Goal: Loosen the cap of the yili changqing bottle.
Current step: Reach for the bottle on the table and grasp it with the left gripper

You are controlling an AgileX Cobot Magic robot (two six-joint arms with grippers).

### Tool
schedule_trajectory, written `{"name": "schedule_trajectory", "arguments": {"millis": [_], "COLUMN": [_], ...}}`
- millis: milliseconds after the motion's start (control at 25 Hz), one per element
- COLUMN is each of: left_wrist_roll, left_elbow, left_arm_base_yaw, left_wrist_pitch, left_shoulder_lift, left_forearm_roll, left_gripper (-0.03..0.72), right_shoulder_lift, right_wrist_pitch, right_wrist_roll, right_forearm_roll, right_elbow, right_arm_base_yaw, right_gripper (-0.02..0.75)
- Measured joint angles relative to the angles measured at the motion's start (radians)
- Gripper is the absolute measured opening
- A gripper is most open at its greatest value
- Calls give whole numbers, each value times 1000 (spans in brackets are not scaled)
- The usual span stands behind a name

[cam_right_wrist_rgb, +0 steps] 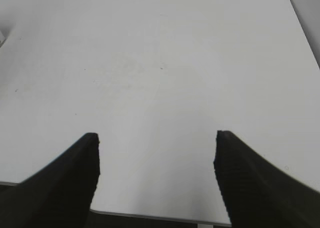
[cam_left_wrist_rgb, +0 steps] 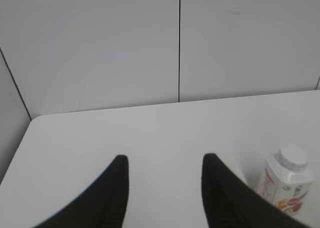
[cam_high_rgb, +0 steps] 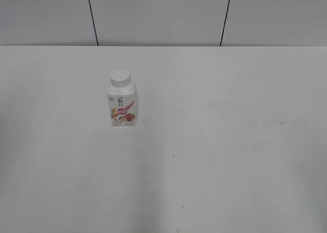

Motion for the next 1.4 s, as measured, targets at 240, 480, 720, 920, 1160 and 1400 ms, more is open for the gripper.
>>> {"name": "schedule_trajectory", "arguments": {"millis": [240, 480, 720, 920, 1160, 1400], "left_wrist_roll": [0, 0, -1, -65, -126, -212], "left_elbow": [46, 68, 128, 201, 227, 232], "left_arm_base_yaw": [-1, -48, -99, -117, -117, -115], "left_wrist_pitch": [-249, -438, -605, -786, -873, -910], "left_shoulder_lift": [243, 399, 514, 622, 701, 720], "left_forearm_roll": [2, 18, 20, 31, 116, 328], "left_gripper": [309, 309, 309, 309, 309, 309], "right_shoulder_lift": [0, 0, 0, 0, 0, 0], "right_wrist_pitch": [0, 0, 0, 0, 0, 0], "right_wrist_roll": [0, 0, 0, 0, 0, 0], "right_forearm_roll": [0, 0, 0, 0, 0, 0], "right_elbow": [0, 0, 0, 0, 0, 0], "right_arm_base_yaw": [0, 0, 0, 0, 0, 0], "right_gripper": [566, 566, 566, 566, 566, 566]}}
